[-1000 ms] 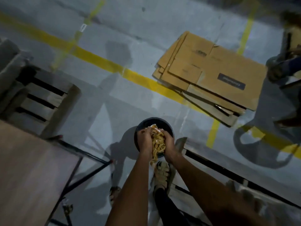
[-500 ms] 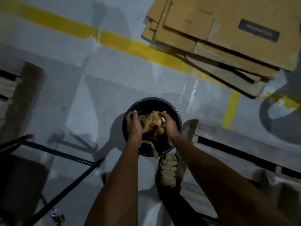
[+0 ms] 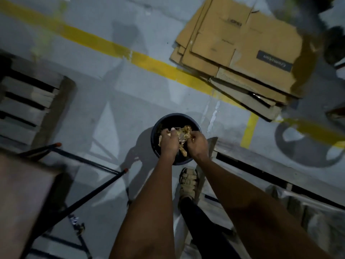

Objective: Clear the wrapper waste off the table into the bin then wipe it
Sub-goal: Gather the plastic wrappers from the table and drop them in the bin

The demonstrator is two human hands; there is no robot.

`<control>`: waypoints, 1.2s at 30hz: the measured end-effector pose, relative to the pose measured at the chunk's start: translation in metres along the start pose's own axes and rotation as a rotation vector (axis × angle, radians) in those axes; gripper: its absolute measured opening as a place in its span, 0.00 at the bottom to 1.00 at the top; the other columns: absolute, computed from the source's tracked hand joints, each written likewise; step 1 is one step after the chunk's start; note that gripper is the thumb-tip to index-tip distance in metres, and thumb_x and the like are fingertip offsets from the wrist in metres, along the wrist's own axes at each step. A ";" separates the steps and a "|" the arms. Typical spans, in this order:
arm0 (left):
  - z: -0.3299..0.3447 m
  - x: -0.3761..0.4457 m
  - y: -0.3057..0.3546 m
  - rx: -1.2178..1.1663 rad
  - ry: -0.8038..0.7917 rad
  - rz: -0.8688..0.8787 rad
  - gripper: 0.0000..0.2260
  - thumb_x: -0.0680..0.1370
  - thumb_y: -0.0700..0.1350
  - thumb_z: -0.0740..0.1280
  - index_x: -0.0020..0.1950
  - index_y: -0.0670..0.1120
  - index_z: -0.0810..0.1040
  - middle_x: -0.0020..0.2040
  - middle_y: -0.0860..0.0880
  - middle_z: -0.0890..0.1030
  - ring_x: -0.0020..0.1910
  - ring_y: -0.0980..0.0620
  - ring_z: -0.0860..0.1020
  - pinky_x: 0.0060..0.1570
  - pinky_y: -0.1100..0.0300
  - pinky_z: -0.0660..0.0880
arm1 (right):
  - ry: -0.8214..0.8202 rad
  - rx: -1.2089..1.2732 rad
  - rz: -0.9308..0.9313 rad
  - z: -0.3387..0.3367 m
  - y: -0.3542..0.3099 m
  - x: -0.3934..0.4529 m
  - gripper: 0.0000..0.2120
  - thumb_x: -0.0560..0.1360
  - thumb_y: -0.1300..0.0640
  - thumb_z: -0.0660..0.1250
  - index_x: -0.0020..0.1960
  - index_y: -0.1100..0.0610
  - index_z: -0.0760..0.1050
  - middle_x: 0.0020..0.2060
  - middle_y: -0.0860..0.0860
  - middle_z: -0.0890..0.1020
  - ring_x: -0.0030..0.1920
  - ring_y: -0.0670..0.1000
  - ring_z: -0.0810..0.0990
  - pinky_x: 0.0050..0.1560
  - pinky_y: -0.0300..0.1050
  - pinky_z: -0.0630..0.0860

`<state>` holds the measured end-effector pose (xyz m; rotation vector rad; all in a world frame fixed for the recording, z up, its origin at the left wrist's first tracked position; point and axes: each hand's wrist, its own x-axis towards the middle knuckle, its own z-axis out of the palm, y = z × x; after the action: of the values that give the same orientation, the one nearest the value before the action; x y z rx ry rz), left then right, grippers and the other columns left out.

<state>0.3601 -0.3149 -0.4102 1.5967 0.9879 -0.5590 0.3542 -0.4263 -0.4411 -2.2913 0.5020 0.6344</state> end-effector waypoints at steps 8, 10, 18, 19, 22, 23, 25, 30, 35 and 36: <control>-0.093 -0.199 0.061 -0.092 0.005 0.095 0.18 0.85 0.52 0.57 0.60 0.40 0.79 0.55 0.39 0.82 0.53 0.41 0.80 0.54 0.48 0.78 | -0.002 0.272 -0.003 -0.090 -0.114 -0.190 0.14 0.82 0.62 0.61 0.66 0.61 0.79 0.63 0.60 0.81 0.64 0.60 0.79 0.64 0.50 0.74; -0.117 -0.244 0.066 -0.081 0.010 0.132 0.18 0.86 0.50 0.57 0.63 0.39 0.78 0.57 0.43 0.81 0.55 0.43 0.79 0.49 0.54 0.73 | 0.013 0.319 -0.043 -0.107 -0.135 -0.234 0.14 0.83 0.62 0.61 0.65 0.61 0.79 0.62 0.59 0.82 0.63 0.59 0.79 0.62 0.49 0.75; -0.236 -0.359 0.038 -0.294 0.160 0.277 0.09 0.83 0.53 0.64 0.59 0.52 0.78 0.58 0.46 0.82 0.56 0.46 0.81 0.50 0.52 0.78 | 0.023 0.502 -0.167 -0.128 -0.204 -0.362 0.07 0.81 0.62 0.63 0.56 0.57 0.78 0.42 0.51 0.82 0.42 0.52 0.81 0.53 0.53 0.80; -0.253 -0.368 0.029 -0.325 0.193 0.300 0.09 0.83 0.52 0.64 0.60 0.51 0.78 0.58 0.47 0.82 0.55 0.47 0.81 0.48 0.53 0.77 | -0.014 0.499 -0.212 -0.122 -0.211 -0.373 0.07 0.81 0.63 0.62 0.55 0.56 0.78 0.44 0.53 0.83 0.42 0.53 0.82 0.53 0.54 0.80; -0.307 -0.387 0.001 -0.424 0.328 0.328 0.09 0.82 0.50 0.65 0.59 0.50 0.80 0.57 0.47 0.83 0.54 0.47 0.82 0.49 0.54 0.76 | -0.172 0.458 -0.332 -0.089 -0.236 -0.404 0.08 0.80 0.63 0.61 0.55 0.55 0.78 0.47 0.55 0.85 0.40 0.53 0.84 0.48 0.53 0.80; -0.325 -0.390 -0.012 -0.471 0.381 0.322 0.07 0.80 0.50 0.67 0.56 0.51 0.80 0.56 0.47 0.84 0.53 0.46 0.83 0.50 0.54 0.76 | -0.207 0.440 -0.367 -0.077 -0.245 -0.415 0.09 0.80 0.63 0.61 0.55 0.55 0.78 0.47 0.55 0.85 0.39 0.53 0.83 0.45 0.50 0.79; -0.357 -0.395 -0.036 -0.522 0.487 0.306 0.09 0.77 0.53 0.67 0.54 0.52 0.81 0.55 0.46 0.85 0.54 0.45 0.83 0.52 0.53 0.76 | -0.264 0.410 -0.409 -0.054 -0.261 -0.433 0.09 0.79 0.64 0.62 0.55 0.56 0.78 0.48 0.57 0.85 0.38 0.52 0.83 0.39 0.44 0.76; -0.437 -0.410 -0.095 -0.639 0.637 0.268 0.04 0.81 0.46 0.66 0.52 0.51 0.81 0.55 0.44 0.85 0.56 0.44 0.83 0.51 0.54 0.75 | -0.406 0.333 -0.483 0.012 -0.303 -0.482 0.09 0.79 0.64 0.62 0.54 0.54 0.78 0.49 0.58 0.85 0.38 0.53 0.83 0.35 0.39 0.74; -0.505 -0.409 -0.130 -0.770 0.776 0.249 0.02 0.77 0.47 0.68 0.45 0.52 0.80 0.52 0.44 0.85 0.55 0.41 0.83 0.54 0.52 0.77 | -0.505 0.283 -0.547 0.071 -0.345 -0.514 0.08 0.81 0.64 0.61 0.55 0.57 0.78 0.49 0.60 0.84 0.44 0.56 0.82 0.31 0.34 0.73; -0.516 -0.407 -0.132 -0.770 0.793 0.238 0.02 0.75 0.48 0.67 0.44 0.52 0.79 0.51 0.45 0.85 0.54 0.41 0.84 0.53 0.51 0.77 | -0.515 0.254 -0.560 0.079 -0.354 -0.518 0.07 0.82 0.63 0.62 0.55 0.56 0.78 0.50 0.60 0.84 0.45 0.56 0.83 0.31 0.33 0.73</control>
<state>-0.0437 0.0573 -0.0260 1.1754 1.3354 0.6284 0.0947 -0.0397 -0.0134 -1.8076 -0.2841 0.7775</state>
